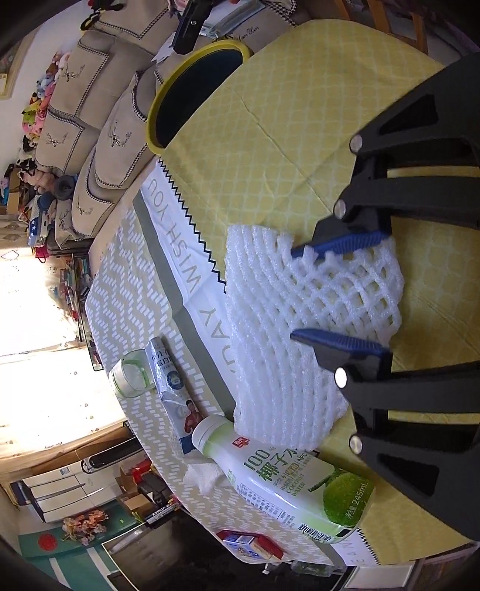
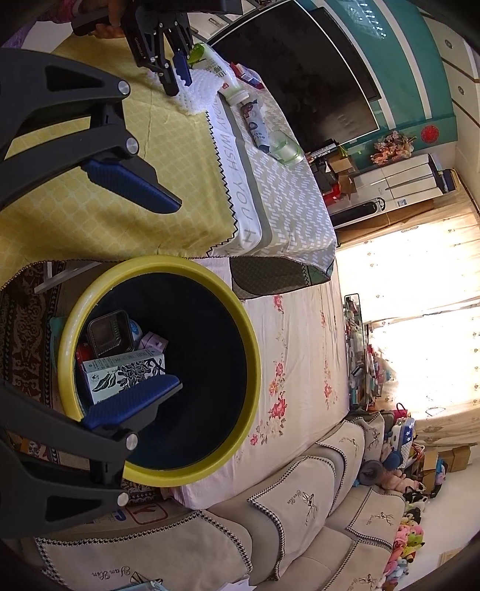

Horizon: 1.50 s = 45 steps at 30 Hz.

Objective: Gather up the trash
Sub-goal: 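Grasp the white foam fruit net with the left gripper, then carry the foam net over the bin and open the left gripper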

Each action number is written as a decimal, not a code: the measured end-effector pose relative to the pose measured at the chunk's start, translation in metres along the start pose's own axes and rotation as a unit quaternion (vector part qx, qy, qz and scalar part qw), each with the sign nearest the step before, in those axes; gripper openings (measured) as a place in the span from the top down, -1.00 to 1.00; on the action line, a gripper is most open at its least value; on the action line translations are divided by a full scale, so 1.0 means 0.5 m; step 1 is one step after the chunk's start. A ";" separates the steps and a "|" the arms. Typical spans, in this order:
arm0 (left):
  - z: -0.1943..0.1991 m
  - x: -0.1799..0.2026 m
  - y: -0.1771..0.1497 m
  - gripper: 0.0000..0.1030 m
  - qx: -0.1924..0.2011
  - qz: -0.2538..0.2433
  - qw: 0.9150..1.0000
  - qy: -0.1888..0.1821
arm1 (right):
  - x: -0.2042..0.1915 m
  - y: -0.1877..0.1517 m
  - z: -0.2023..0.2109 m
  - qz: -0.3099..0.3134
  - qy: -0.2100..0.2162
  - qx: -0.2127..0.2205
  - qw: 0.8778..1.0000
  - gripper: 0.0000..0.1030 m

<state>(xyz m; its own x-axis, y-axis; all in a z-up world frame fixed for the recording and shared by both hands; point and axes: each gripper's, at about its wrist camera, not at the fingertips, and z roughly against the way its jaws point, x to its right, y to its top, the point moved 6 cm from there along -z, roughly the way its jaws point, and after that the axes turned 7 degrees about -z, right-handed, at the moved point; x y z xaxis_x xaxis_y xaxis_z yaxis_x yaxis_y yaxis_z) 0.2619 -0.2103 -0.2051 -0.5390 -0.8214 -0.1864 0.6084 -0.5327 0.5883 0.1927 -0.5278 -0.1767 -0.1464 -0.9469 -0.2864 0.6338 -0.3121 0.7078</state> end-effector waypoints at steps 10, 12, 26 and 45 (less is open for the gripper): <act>0.074 0.044 0.044 0.82 0.045 -0.021 0.999 -0.015 | 0.024 0.002 0.043 -0.018 -0.007 0.023 1.000 -0.63; 0.092 0.063 0.065 0.82 0.057 -0.030 0.998 -0.021 | 0.039 0.001 0.055 -0.025 -0.012 0.030 0.999 -0.64; 0.116 0.320 0.266 0.82 0.116 -0.142 0.977 -0.109 | 0.178 -0.018 0.138 -0.082 -0.061 0.066 0.993 -0.65; -0.083 0.564 0.389 0.65 0.065 -0.195 0.960 -0.190 | 0.269 -0.044 0.144 -0.124 -0.087 0.059 0.987 -0.66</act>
<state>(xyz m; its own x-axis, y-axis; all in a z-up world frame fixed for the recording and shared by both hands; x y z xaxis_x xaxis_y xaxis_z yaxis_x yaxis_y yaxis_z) 0.2524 -0.5538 -0.1757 -0.8996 -0.4182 -0.1263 0.2526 -0.7338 0.6307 0.1044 -0.6539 -0.1843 -0.4204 -0.8365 -0.3515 0.4705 -0.5322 0.7039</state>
